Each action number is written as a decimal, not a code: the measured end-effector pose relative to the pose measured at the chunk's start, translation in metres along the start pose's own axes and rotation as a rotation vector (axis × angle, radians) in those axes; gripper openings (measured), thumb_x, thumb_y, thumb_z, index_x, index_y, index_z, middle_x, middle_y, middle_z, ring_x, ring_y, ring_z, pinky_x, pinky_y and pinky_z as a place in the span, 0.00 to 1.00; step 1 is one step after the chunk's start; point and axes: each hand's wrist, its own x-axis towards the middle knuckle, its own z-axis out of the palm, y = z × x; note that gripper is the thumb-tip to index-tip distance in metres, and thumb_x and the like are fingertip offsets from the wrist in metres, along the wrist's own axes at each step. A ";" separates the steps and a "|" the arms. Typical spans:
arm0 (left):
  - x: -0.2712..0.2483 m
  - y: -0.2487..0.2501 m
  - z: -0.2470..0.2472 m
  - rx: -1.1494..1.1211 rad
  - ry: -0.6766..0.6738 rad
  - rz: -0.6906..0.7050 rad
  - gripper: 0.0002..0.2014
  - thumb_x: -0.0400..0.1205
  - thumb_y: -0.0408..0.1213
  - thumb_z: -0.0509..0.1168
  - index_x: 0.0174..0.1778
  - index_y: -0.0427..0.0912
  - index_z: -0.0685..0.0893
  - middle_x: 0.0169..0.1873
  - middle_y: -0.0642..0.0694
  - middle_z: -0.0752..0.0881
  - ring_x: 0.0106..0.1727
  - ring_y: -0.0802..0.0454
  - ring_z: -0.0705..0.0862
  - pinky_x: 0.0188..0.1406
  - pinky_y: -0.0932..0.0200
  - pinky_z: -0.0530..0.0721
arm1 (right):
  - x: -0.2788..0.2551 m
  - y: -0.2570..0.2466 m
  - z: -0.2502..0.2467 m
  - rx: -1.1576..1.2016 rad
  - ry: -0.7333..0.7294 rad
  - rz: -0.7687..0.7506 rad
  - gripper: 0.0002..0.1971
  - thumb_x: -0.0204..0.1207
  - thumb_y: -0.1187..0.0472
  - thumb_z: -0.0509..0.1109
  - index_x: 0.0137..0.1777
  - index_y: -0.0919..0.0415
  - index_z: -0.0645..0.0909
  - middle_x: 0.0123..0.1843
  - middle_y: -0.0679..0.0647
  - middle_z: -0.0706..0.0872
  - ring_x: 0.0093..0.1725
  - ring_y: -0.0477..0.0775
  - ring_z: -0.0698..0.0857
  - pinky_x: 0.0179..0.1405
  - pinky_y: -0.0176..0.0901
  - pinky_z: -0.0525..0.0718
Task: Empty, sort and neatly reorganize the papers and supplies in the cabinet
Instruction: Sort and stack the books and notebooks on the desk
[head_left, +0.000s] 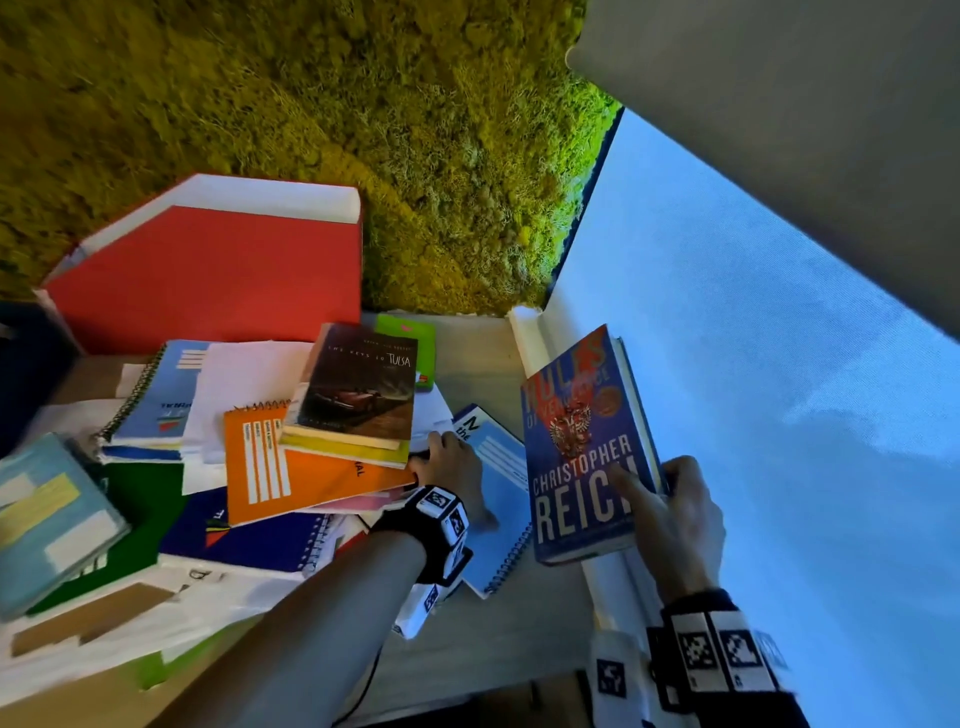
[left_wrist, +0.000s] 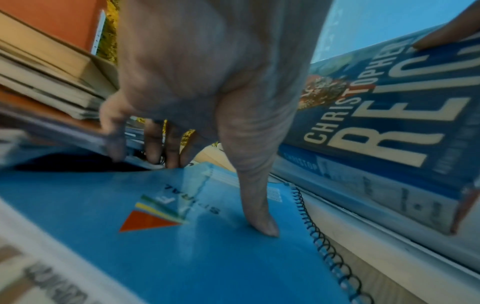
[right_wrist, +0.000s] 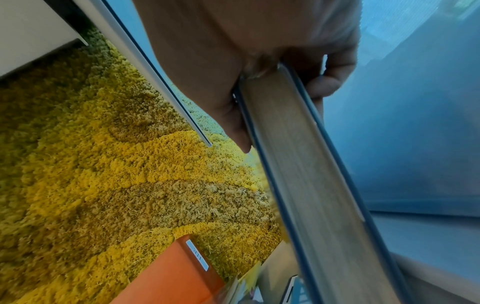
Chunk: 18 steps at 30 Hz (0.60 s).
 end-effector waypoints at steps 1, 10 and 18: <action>0.000 0.001 -0.003 0.011 -0.004 -0.030 0.55 0.58 0.70 0.76 0.72 0.35 0.69 0.66 0.39 0.69 0.71 0.36 0.64 0.64 0.39 0.73 | -0.001 0.001 -0.001 -0.013 -0.003 0.002 0.20 0.72 0.43 0.74 0.46 0.58 0.70 0.38 0.52 0.83 0.38 0.57 0.83 0.39 0.53 0.81; 0.005 -0.008 -0.014 -0.118 -0.019 -0.050 0.40 0.69 0.55 0.77 0.72 0.42 0.70 0.71 0.41 0.71 0.77 0.36 0.61 0.69 0.38 0.67 | -0.010 -0.004 -0.005 -0.235 0.015 -0.141 0.19 0.75 0.43 0.70 0.46 0.56 0.67 0.34 0.51 0.80 0.34 0.59 0.79 0.33 0.46 0.72; -0.012 -0.017 -0.029 -0.274 0.078 0.015 0.19 0.85 0.39 0.61 0.72 0.42 0.67 0.67 0.34 0.78 0.69 0.35 0.77 0.60 0.45 0.76 | -0.009 -0.012 0.004 -0.289 0.077 -0.214 0.19 0.74 0.44 0.70 0.44 0.54 0.65 0.33 0.50 0.79 0.32 0.59 0.79 0.32 0.49 0.77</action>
